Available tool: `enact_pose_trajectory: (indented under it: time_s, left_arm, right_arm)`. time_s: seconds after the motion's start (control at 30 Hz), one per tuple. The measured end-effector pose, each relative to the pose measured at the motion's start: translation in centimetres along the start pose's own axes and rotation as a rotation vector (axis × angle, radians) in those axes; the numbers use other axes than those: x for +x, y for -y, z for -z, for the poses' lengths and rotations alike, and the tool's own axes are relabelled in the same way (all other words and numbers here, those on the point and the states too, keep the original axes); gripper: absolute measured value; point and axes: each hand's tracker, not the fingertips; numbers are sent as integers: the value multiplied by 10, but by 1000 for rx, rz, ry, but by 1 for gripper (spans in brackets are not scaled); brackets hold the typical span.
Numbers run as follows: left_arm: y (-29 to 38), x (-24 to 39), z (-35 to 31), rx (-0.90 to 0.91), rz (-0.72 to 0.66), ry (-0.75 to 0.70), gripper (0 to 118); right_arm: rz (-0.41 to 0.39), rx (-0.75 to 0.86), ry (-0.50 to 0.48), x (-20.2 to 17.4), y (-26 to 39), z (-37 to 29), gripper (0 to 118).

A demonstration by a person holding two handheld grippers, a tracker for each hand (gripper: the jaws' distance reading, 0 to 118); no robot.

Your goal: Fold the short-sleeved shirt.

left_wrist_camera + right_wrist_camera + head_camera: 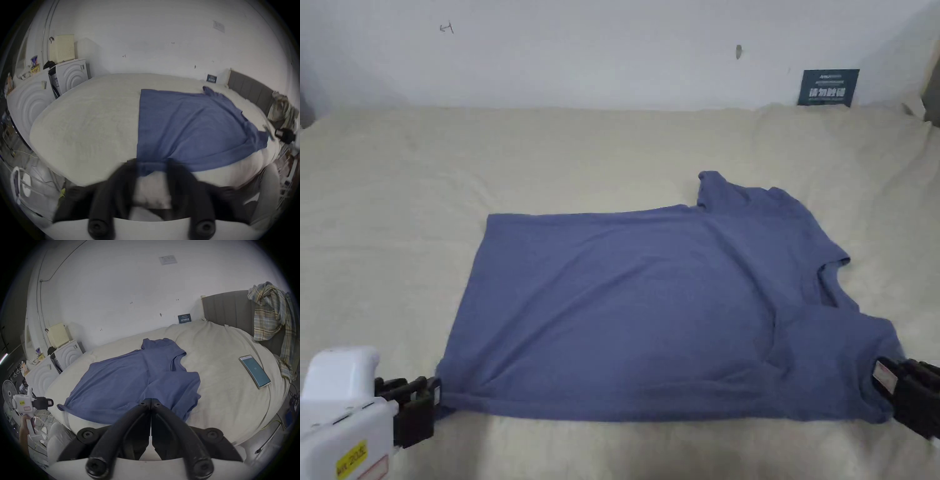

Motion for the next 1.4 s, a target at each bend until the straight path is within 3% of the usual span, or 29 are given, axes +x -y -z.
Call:
enact_pose_trajectory:
  time_s: [0.1,0.13,0.23,0.37,0.4,0.47,0.5,0.53,0.67,0.7,0.73,0.77,0.8,0.97,1.1,1.17,1.2,1.23,1.4]
  left_arm:
    - [16,-4,9,-58,54,-61,8]
    - [19,-7,10,-54,37,-47,0]
    - [24,-17,15,-66,-21,-16,0]
    - [12,-17,19,-50,6,-33,0]
    - [8,-18,23,-54,20,-54,9]
    - [3,-22,34,-70,29,-55,78]
    - [1,-24,42,-85,26,-70,96]
    - [-1,-27,49,-82,24,-73,100]
    - [-8,-28,69,-121,-10,9,99]
    - [-8,-26,74,-139,-12,41,92]
    - [-5,-28,76,-157,-13,50,65]
    - [-3,-26,79,-182,-12,56,30]
    - [-1,-23,82,-209,0,66,12]
    - [-7,-14,81,-170,61,29,11]
    - [-12,-23,79,-151,0,51,11]
    - [-13,-20,75,-147,-4,52,11]
    - [-14,-20,74,-146,-1,51,11]
    - [-14,-19,74,-147,3,48,11]
    - [-14,-16,73,-164,21,38,11]
  right_arm:
    - [-1,-38,-27,-3,6,6,0]
    - [-4,-41,-28,-3,8,8,0]
    - [-13,-64,-29,-5,7,14,0]
    - [-1,-68,-32,-3,5,17,0]
    - [6,-68,-30,-2,5,17,0]
    - [13,-70,-30,1,3,17,0]
    - [12,-69,-24,2,3,16,0]
    - [9,-70,-17,4,4,14,0]
    - [10,-89,5,12,9,11,0]
    - [12,-95,9,14,10,11,0]
    - [13,-100,15,16,12,12,0]
    - [14,-104,27,18,14,12,0]
    - [19,-111,39,20,18,11,0]
    - [22,-141,49,27,27,11,0]
    - [39,-170,59,35,21,19,10]
    - [40,-161,85,40,17,22,60]
    - [38,-158,101,44,15,26,79]
    - [38,-147,113,47,12,28,83]
    - [58,-214,137,65,-5,55,83]
